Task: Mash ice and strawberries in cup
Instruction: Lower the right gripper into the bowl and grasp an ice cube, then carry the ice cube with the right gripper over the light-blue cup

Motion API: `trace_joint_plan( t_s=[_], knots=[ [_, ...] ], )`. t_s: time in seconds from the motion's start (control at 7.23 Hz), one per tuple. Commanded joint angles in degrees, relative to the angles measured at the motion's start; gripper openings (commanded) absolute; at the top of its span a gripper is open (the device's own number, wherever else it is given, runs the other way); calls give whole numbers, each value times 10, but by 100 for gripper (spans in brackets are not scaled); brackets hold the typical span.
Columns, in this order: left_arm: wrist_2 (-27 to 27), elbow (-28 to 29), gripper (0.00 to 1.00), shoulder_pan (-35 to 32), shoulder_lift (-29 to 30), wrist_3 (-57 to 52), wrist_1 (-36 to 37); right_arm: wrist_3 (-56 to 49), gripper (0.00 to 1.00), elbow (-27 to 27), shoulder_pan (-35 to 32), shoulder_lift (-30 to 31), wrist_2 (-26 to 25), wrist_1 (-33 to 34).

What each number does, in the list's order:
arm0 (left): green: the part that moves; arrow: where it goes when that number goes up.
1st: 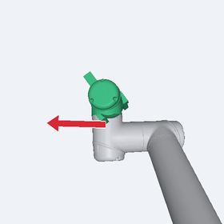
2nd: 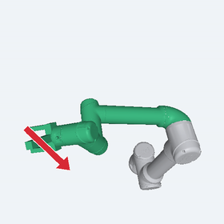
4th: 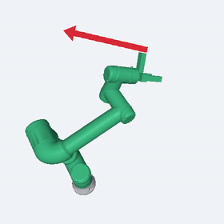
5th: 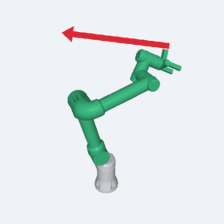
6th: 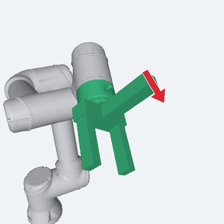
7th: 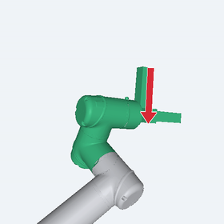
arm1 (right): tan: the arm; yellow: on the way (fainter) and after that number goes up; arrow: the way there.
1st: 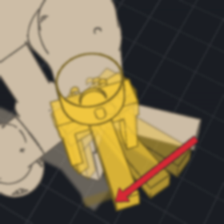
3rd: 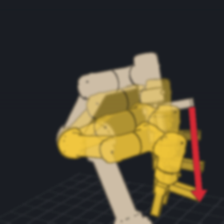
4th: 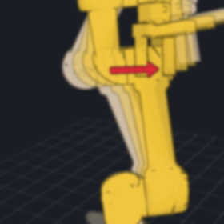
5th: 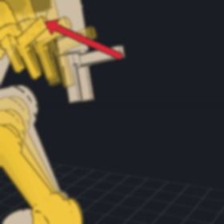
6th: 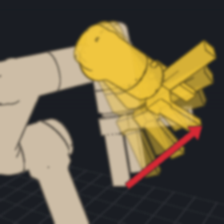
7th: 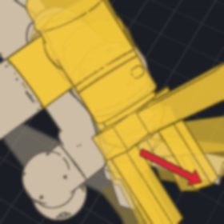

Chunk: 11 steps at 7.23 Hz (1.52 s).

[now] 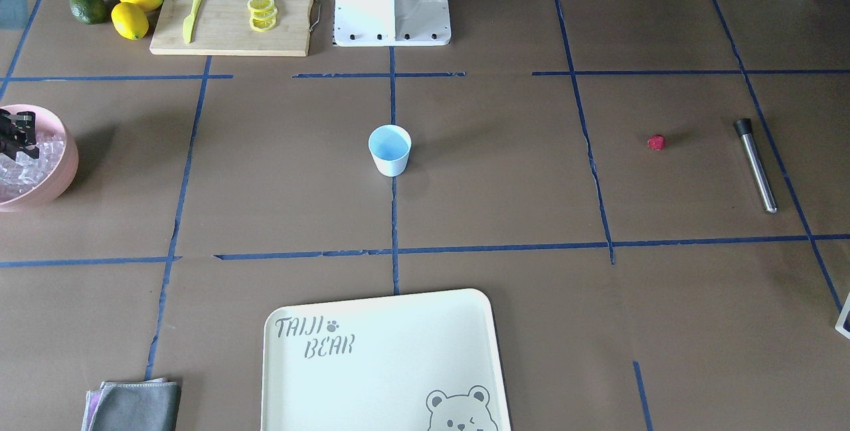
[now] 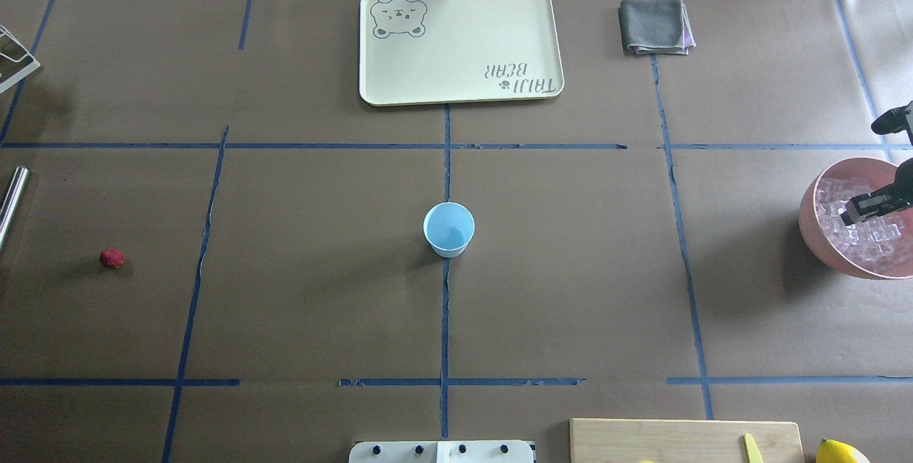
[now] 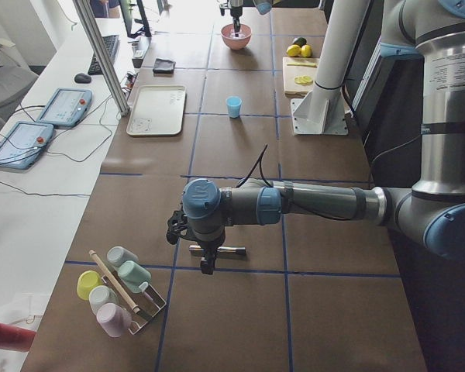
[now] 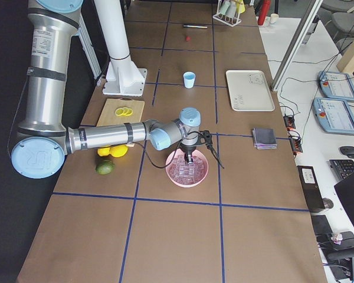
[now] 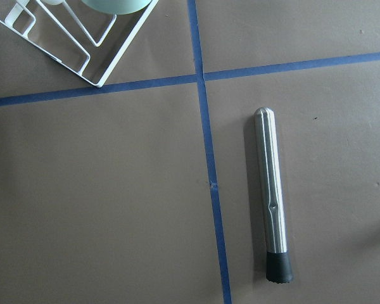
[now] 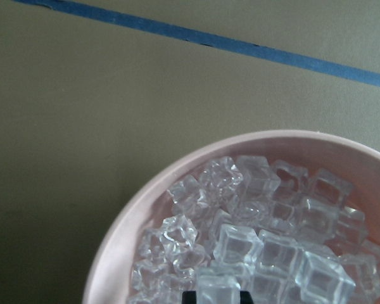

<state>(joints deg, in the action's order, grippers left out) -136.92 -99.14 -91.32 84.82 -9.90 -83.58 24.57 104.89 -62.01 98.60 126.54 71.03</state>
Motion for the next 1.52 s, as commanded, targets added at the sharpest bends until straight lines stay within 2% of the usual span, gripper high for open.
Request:
trace_joint_plan(
  t_s=[0.0, 0.14, 0.28, 0.55, 0.97, 1.11, 1.38],
  knots=[
    [0, 0, 100, 0, 0, 0, 0, 6, 0, 40, -9, -9, 4, 6],
    [0, -2, 100, 0, -1, 0, 1, 12, 0, 37, -9, -40, 4, 7],
    [-1, -3, 100, 0, -3, 0, 1, 67, 0, 35, 1, -92, 1, 26],
    [0, -7, 100, 0, -3, 1, 1, 188, 0, 33, 70, -208, -20, 92],
    [-1, -11, 100, 0, 1, 1, 1, 353, 0, 31, 194, -379, -129, 216],
    [-1, -11, 100, 0, 1, 1, 1, 392, 0, 31, 226, -415, -149, 236],
    [-1, -10, 100, 0, 3, 1, 1, 435, 0, 30, 277, -451, -201, 240]
  ],
)
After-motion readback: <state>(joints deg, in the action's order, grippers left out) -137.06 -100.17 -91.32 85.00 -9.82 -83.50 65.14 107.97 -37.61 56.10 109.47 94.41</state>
